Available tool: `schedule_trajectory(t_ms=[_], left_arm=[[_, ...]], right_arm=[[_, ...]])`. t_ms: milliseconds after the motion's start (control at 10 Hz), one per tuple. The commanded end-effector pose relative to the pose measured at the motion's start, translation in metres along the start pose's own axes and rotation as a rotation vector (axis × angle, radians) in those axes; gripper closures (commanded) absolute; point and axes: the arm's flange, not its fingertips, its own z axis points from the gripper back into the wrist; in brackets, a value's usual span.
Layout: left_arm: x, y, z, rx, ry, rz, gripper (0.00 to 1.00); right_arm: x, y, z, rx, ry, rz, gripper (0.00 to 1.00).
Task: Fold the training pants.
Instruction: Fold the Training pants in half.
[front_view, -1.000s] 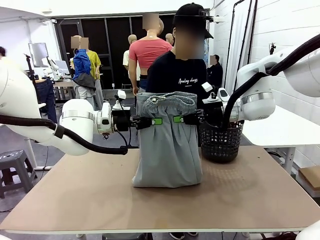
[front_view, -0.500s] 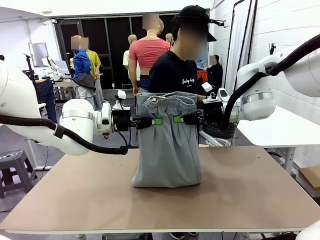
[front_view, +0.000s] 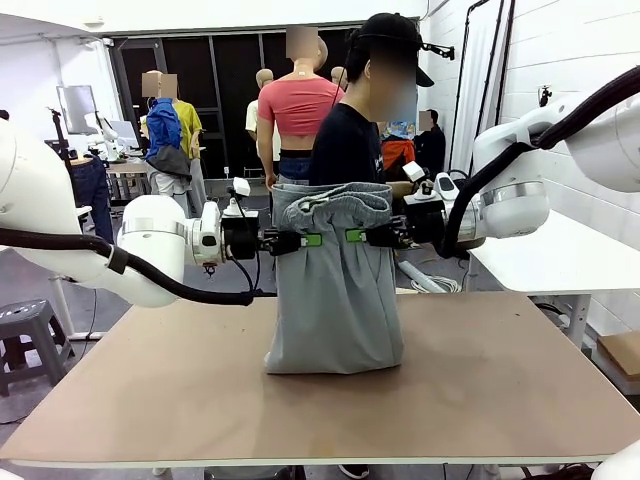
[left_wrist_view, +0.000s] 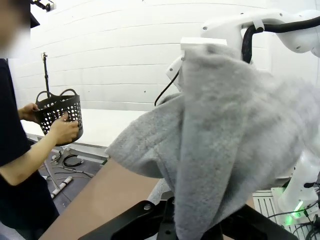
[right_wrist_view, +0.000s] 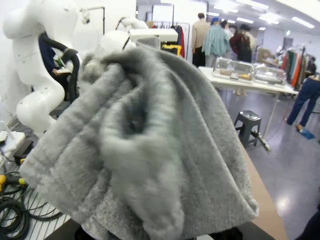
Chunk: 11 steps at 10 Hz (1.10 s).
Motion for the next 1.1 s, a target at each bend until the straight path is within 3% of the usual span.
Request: schedule_trajectory(t_ms=[0,300,600,700,1000], left_arm=[[0.025,0.036,-0.001,0.011,0.008,0.001,1.0],[0.064,0.073,-0.003,0.038,0.02,-0.055,1.0],[0.117,0.085,-0.005,0.091,-0.004,-0.125,1.0],[0.084,0.077,0.003,0.061,-0.008,-0.101,1.0],[0.084,0.077,0.003,0.061,-0.008,-0.101,1.0]], right_arm=[[0.026,-0.03,-0.001,0.044,-0.034,0.011,1.0],[0.062,-0.066,-0.01,0.074,-0.036,0.036,1.0],[0.109,-0.087,-0.023,0.065,-0.003,0.085,1.0],[0.111,-0.08,-0.025,0.085,0.005,0.083,1.0],[0.097,-0.078,-0.012,0.05,-0.027,0.092,1.0]])
